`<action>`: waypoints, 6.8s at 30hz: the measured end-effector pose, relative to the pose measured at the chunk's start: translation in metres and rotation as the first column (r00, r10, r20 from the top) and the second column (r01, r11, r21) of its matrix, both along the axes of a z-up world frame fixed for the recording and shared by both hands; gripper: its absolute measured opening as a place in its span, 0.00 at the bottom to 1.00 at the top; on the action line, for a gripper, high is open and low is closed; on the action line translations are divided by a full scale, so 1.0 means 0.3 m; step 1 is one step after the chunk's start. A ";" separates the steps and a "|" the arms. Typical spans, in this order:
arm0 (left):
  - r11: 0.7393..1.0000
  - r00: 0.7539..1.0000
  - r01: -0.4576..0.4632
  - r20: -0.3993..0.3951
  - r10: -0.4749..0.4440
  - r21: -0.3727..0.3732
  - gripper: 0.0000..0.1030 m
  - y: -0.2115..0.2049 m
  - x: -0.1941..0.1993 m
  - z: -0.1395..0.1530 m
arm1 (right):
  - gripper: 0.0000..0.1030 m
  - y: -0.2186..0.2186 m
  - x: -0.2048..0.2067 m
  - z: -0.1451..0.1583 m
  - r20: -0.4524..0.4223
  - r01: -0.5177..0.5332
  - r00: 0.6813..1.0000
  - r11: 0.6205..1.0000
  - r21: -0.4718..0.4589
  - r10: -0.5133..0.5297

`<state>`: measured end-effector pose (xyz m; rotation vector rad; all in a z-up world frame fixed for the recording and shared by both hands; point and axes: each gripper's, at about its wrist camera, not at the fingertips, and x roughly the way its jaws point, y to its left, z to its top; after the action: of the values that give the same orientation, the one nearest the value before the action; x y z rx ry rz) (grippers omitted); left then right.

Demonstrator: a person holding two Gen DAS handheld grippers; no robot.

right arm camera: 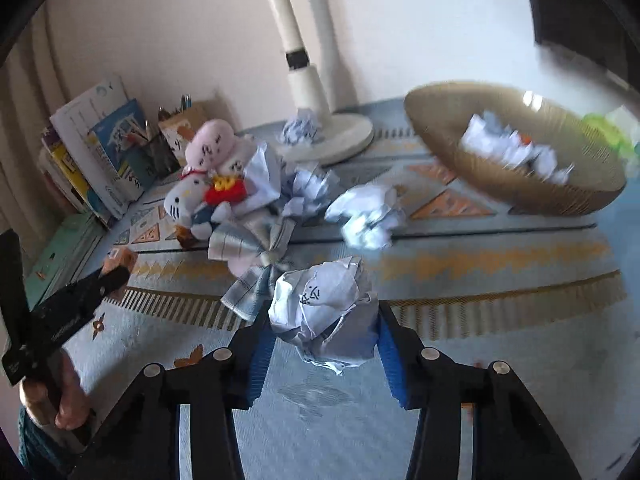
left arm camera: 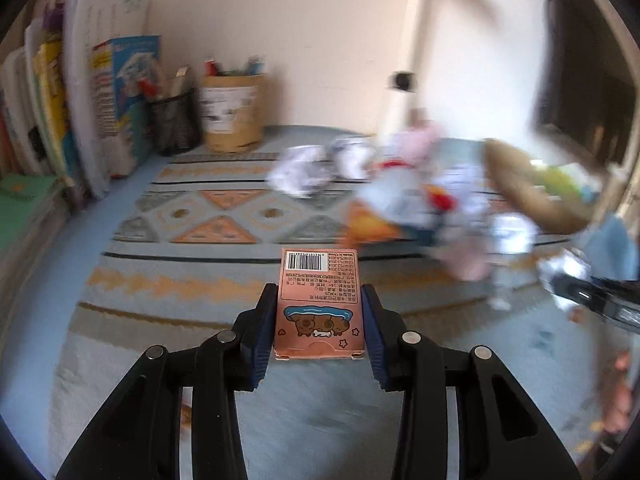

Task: Organize objects
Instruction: 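Drop the paper ball into the bowl with the right tool while the left drops the box there, then grasp the plaid fabric bow with the left tool, then grasp a crumpled paper ball with the right tool while the left holds the bow, then carry the bow and paper ball over the bowl and open both tools, then grasp a grey paper ball with the left tool while the right grasps the pink-white-green plush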

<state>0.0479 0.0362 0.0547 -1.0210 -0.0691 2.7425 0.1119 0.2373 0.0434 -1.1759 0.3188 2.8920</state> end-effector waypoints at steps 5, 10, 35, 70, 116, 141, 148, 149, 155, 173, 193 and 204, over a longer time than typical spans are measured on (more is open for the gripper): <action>0.985 0.989 0.142 -0.048 -0.138 0.095 0.36 0.194 -0.017 0.148 | 0.46 0.171 0.004 0.175 -0.108 0.119 0.987 0.993 -0.005 -0.119; 0.951 0.967 0.252 -0.073 -0.242 0.180 0.36 0.483 -0.179 0.280 | 0.46 0.423 -0.031 0.295 -0.163 0.304 0.939 0.952 -0.015 -0.303; 0.944 0.959 0.277 -0.115 -0.260 0.178 0.86 0.433 -0.114 0.296 | 1.00 0.320 0.046 0.217 -0.174 0.065 0.980 0.986 -0.156 -0.092; 0.965 0.937 0.244 0.232 -0.260 0.095 0.82 0.438 -0.144 -0.093 | 0.93 0.159 -0.213 -0.088 0.167 0.093 0.984 0.970 -0.223 -0.056; 0.979 0.971 0.171 0.186 -0.149 -0.109 0.21 0.282 0.044 -0.108 | 0.59 -0.005 0.008 -0.100 0.059 -0.107 0.993 0.992 0.071 0.103; 0.943 0.944 0.328 -0.016 -0.329 -0.054 0.20 0.560 -0.005 0.190 | 0.46 0.269 0.102 0.185 -0.126 0.048 0.991 0.999 0.004 -0.048; 0.932 0.932 0.363 -0.023 -0.363 0.002 0.20 0.853 -0.257 0.218 | 0.46 0.631 -0.020 0.274 -0.114 0.354 0.926 0.932 -0.072 -0.361; 0.932 0.931 0.364 -0.022 -0.363 0.003 0.20 0.883 -0.288 0.211 | 0.46 0.674 -0.053 0.264 -0.096 0.377 0.918 0.922 -0.091 -0.385; 0.908 0.911 0.413 -0.047 -0.411 0.065 0.55 0.986 -0.419 0.192 | 0.71 0.822 -0.194 0.218 -0.023 0.404 0.911 0.902 -0.152 -0.412; 0.988 0.953 -0.144 -0.278 0.125 -0.051 1.00 0.157 0.035 0.206 | 0.98 0.227 0.021 0.152 -0.133 -0.006 0.991 0.980 -0.198 -0.021; 0.966 0.966 -0.255 -0.026 0.256 0.044 0.99 -0.156 -0.021 -0.060 | 0.99 -0.065 -0.058 -0.060 -0.012 -0.002 1.000 0.999 0.045 0.002; 0.992 0.992 -0.119 -0.051 0.116 -0.052 0.99 -0.130 -0.115 0.059 | 0.99 -0.150 -0.134 0.104 -0.035 -0.121 0.992 0.989 0.090 0.125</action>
<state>0.0133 -0.0028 0.0724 -0.9955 -0.0479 2.8888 0.0718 0.1922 0.0746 -1.1653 0.1217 3.0024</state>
